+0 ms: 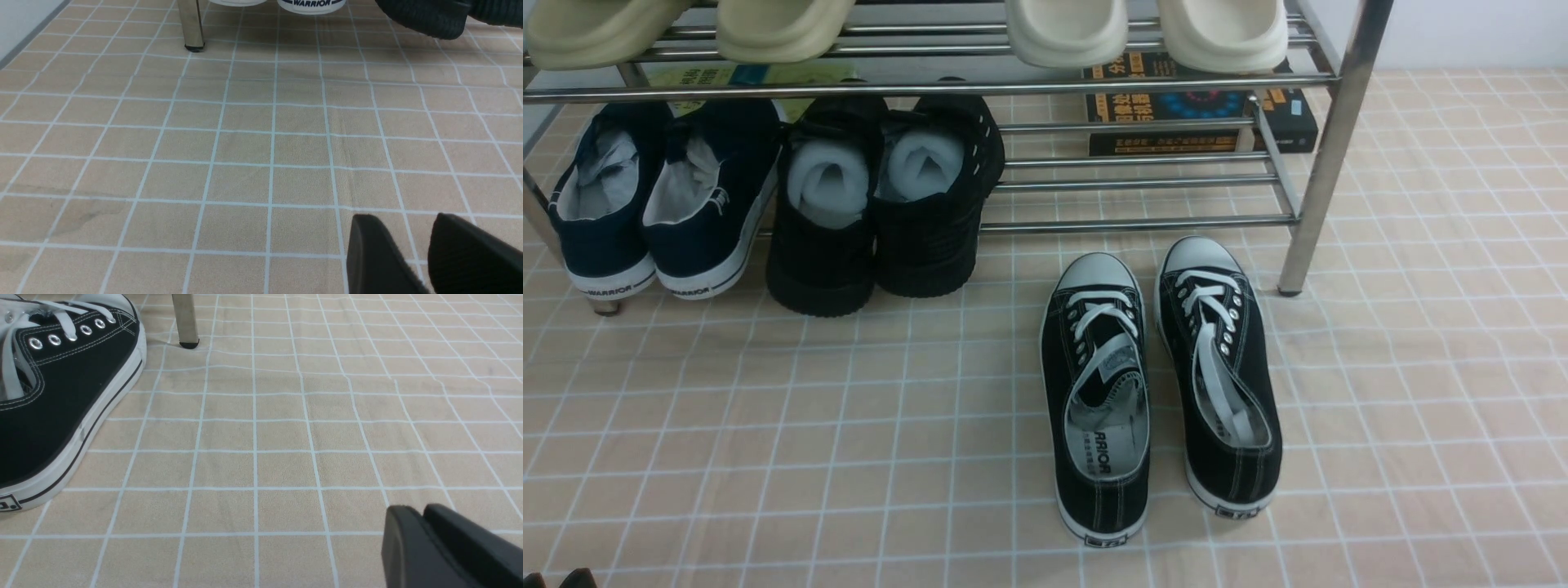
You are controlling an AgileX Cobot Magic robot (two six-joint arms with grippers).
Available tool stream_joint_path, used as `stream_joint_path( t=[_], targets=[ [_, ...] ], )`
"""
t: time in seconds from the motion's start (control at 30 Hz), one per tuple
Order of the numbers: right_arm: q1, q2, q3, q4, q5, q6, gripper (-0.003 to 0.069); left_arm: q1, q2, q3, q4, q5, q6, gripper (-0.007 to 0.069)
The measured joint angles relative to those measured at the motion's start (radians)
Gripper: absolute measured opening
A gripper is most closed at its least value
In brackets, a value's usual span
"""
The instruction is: Take the shoes off the shelf from the light coffee tablecloth by hand.
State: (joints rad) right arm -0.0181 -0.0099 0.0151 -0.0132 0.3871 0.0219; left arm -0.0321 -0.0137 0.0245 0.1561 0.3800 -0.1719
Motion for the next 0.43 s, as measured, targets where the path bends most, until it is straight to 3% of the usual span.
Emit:
stream_joint_path(
  t=[0.43],
  targets=[
    [0.0,0.0,0.0,0.0,0.0,0.0,0.0092,0.0,0.0,0.0,0.0,0.0,0.0,0.0239]
  ],
)
